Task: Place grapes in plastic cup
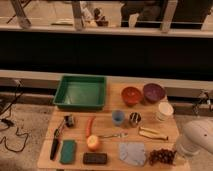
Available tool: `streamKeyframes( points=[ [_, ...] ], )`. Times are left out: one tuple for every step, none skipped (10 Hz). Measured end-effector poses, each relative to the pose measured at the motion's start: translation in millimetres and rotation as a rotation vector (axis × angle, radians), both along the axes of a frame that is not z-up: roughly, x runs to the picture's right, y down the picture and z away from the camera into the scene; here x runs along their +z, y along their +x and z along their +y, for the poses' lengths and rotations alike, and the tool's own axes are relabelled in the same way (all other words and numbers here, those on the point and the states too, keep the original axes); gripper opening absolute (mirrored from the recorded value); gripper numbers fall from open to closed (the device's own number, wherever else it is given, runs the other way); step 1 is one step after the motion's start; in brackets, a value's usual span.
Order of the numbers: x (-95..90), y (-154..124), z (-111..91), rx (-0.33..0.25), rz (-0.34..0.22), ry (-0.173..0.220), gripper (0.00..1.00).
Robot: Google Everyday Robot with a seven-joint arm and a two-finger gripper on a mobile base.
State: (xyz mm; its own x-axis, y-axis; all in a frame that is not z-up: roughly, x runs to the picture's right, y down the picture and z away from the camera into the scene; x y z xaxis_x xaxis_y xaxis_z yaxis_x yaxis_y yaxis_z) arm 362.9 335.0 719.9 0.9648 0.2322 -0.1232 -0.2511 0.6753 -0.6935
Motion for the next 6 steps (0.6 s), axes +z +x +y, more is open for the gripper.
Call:
streamKeyframes(
  points=[
    [-3.2, -4, -5, 0.019, -0.026, -0.005, 0.0],
    [-7.3, -9, -11, 0.028, -0.049, -0.002, 0.0],
    [-15.6, -16, -20, 0.038, -0.08, 0.005, 0.0],
    [-22.2, -21, -26, 0.042, -0.103, 0.013, 0.0],
    [-25.7, -26, -31, 0.041, -0.121, 0.02, 0.0],
    [-28.6, -30, -34, 0.036, -0.133, 0.027, 0.0]
  ],
)
